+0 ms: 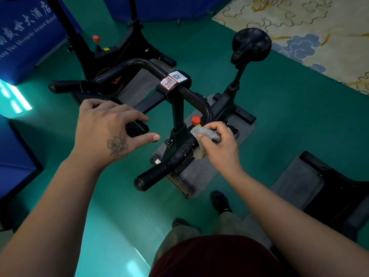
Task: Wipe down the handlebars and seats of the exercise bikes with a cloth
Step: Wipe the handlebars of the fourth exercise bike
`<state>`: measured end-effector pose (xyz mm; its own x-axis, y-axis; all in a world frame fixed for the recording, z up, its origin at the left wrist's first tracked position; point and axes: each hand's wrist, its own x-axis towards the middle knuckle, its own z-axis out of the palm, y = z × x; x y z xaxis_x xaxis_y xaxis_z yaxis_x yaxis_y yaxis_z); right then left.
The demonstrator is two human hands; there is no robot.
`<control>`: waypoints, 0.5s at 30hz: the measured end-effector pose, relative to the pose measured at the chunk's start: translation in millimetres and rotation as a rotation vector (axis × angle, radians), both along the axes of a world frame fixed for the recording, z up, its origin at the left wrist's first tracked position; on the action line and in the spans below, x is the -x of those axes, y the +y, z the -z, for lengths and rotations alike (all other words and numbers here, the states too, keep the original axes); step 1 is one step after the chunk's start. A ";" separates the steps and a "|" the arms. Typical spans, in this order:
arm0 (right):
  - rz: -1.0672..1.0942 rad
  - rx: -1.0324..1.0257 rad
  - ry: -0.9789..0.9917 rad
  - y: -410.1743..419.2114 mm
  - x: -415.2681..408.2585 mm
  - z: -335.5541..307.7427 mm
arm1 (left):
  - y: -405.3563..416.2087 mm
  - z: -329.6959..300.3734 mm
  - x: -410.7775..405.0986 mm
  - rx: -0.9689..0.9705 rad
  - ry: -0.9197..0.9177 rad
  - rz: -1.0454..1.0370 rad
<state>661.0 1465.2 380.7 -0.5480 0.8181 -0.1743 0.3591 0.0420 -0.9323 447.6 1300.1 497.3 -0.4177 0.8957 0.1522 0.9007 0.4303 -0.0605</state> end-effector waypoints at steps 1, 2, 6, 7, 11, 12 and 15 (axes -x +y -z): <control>0.011 -0.009 0.000 6.3 0.2 -0.8 | -0.2 -0.1 0.2 0.001 -0.001 0.000; 0.026 -0.014 0.002 13.5 0.8 -0.9 | -0.5 0.0 0.3 0.001 -0.003 0.001; 0.051 -0.008 -0.022 33.5 5.4 3.9 | -0.6 0.3 -0.3 -0.004 0.000 0.005; 0.046 -0.002 -0.025 33.4 6.0 5.2 | -0.7 0.3 -0.4 -0.009 0.001 0.006; 0.064 0.028 0.032 17.1 2.3 10.4 | -1.3 1.4 -0.5 -0.017 0.007 0.014; 0.064 0.039 0.045 10.7 1.2 12.2 | -1.2 1.4 -0.6 -0.018 0.008 0.013; 0.034 0.054 0.064 -7.0 -1.6 14.7 | -0.5 1.2 -0.5 -0.016 0.007 0.008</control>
